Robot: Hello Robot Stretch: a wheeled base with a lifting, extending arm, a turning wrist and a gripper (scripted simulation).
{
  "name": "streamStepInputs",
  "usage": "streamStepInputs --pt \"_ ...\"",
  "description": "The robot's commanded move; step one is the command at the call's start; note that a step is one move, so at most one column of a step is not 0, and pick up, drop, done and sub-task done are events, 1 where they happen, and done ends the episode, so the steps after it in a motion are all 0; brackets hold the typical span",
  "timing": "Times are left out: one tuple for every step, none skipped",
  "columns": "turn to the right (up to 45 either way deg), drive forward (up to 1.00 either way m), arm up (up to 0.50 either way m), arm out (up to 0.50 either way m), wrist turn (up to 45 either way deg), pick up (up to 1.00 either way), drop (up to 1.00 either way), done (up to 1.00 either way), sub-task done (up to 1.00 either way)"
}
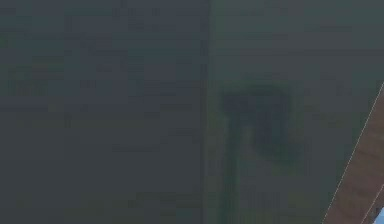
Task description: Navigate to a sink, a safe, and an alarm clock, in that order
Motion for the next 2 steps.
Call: streamStepInputs --pt "45.0 0.00 0.00 0.00 0.0 0.00 0.00 0.00 0.00" --pt "42.0 0.00 0.00 0.00 0.0 0.00 0.00 0.00 0.00"
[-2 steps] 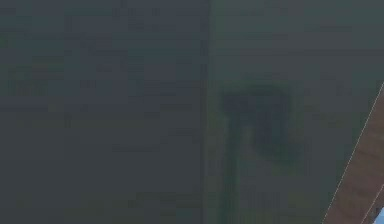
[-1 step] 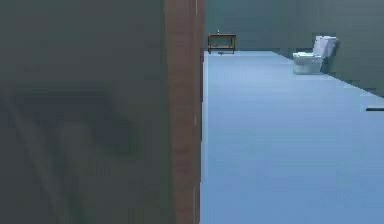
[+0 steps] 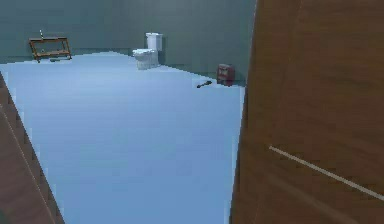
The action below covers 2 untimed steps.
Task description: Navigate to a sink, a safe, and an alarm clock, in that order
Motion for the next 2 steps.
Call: streamStepInputs --pt "0.0 0.60 0.00 0.00 0.0 0.00 0.00 0.00 0.00" --pt "-42.0 0.00 0.00 0.00 0.0 0.00 0.00 0.00 0.00"
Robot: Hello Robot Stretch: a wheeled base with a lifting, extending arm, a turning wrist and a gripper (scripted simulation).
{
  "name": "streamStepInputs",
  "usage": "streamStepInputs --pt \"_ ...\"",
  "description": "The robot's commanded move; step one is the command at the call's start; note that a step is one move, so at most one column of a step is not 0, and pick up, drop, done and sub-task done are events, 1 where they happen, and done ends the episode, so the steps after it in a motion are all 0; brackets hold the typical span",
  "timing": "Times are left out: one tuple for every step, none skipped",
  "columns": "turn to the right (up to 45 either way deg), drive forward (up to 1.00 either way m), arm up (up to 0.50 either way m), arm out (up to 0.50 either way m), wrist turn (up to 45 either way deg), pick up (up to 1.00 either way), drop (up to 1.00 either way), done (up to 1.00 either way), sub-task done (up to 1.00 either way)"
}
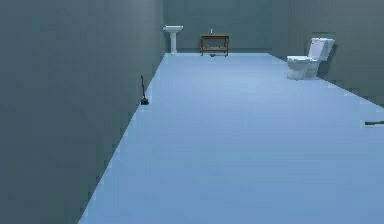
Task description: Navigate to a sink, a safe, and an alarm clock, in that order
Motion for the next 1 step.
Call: streamStepInputs --pt "0.0 1.00 0.00 0.00 0.0 0.00 0.00 0.00 0.00"
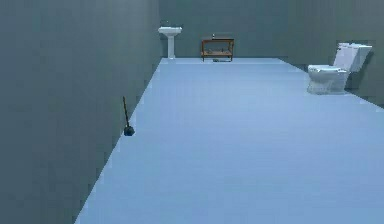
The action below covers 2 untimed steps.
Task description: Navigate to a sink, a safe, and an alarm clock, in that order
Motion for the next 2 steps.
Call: streamStepInputs --pt "0.0 1.00 0.00 0.00 0.0 0.00 0.00 0.00 0.00" --pt "0.0 1.00 0.00 0.00 0.0 0.00 0.00 0.00 0.00"
